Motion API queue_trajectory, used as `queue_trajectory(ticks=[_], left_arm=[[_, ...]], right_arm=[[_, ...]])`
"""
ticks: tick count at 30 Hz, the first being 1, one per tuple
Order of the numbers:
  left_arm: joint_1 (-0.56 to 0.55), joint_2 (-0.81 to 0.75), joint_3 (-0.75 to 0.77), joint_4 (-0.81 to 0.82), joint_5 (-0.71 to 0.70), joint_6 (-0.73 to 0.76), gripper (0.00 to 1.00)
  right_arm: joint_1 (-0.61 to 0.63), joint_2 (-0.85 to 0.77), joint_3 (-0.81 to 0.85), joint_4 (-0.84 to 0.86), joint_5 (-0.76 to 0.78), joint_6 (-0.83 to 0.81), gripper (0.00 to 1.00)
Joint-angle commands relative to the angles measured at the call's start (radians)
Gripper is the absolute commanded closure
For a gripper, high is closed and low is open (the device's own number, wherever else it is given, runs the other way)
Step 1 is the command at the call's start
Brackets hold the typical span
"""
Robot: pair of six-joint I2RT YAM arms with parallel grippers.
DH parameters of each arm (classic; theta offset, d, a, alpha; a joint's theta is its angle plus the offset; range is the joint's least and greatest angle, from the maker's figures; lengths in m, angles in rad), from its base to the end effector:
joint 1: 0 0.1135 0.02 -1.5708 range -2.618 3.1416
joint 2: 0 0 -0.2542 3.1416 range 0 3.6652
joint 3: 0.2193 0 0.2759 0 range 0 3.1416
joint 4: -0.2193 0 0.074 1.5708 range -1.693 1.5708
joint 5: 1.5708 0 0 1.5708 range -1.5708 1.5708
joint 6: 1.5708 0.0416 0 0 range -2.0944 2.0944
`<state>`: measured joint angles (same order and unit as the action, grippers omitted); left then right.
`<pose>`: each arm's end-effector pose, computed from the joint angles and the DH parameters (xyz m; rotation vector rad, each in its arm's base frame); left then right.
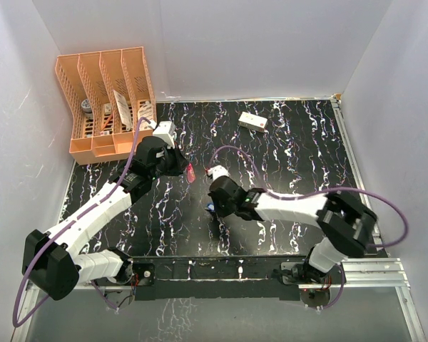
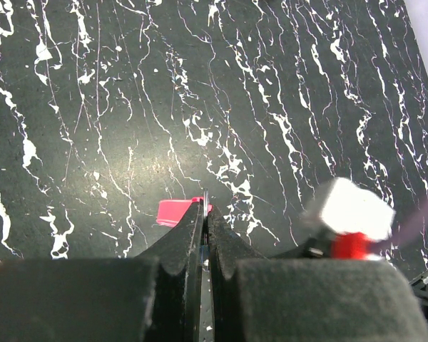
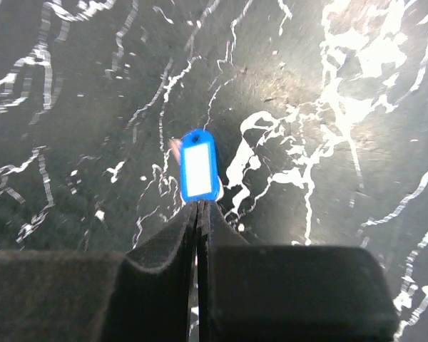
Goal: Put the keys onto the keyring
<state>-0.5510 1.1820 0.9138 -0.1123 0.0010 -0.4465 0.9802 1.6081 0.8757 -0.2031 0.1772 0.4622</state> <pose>0.2612 -0.1605 0.2923 0.1056 2.0067 -0.6517 0.1943 0.2767 0.1396 -0.5755 2.4601 0.3798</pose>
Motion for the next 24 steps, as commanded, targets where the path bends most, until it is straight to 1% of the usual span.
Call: queue_trajectory(ticks=[1,5,8,13,16,19,22,24], left_arm=[[0.008,-0.038,0.000,0.008,0.021,0.003,1.00],[0.006,-0.048,-0.001,0.059,0.087,-0.004,1.00],[0.007,-0.051,-0.002,0.103,0.148,-0.010,1.00],[0.007,-0.056,-0.008,0.151,0.219,-0.029,1.00],[0.005,-0.055,-0.005,0.160,0.241,-0.036,1.00],[0.004,-0.059,-0.009,0.169,0.254,-0.041,1.00],[0.001,-0.065,-0.014,0.175,0.261,-0.043,1.00],[0.002,-0.069,-0.020,0.181,0.263,-0.044,1.00]], right_arm=[[0.002,-0.232,-0.086,0.206,0.031,-0.162,1.00],[-0.007,-0.377,-0.165,0.338,-0.030,-0.310,1.00],[-0.021,-0.429,-0.188,0.383,-0.075,-0.374,1.00],[-0.052,-0.492,-0.271,0.538,-0.191,-0.462,1.00],[-0.072,-0.508,-0.319,0.628,-0.243,-0.486,1.00],[-0.105,-0.496,-0.328,0.665,-0.306,-0.492,1.00],[-0.160,-0.474,-0.337,0.714,-0.438,-0.489,1.00],[-0.208,-0.454,-0.355,0.792,-0.570,-0.480,1.00]])
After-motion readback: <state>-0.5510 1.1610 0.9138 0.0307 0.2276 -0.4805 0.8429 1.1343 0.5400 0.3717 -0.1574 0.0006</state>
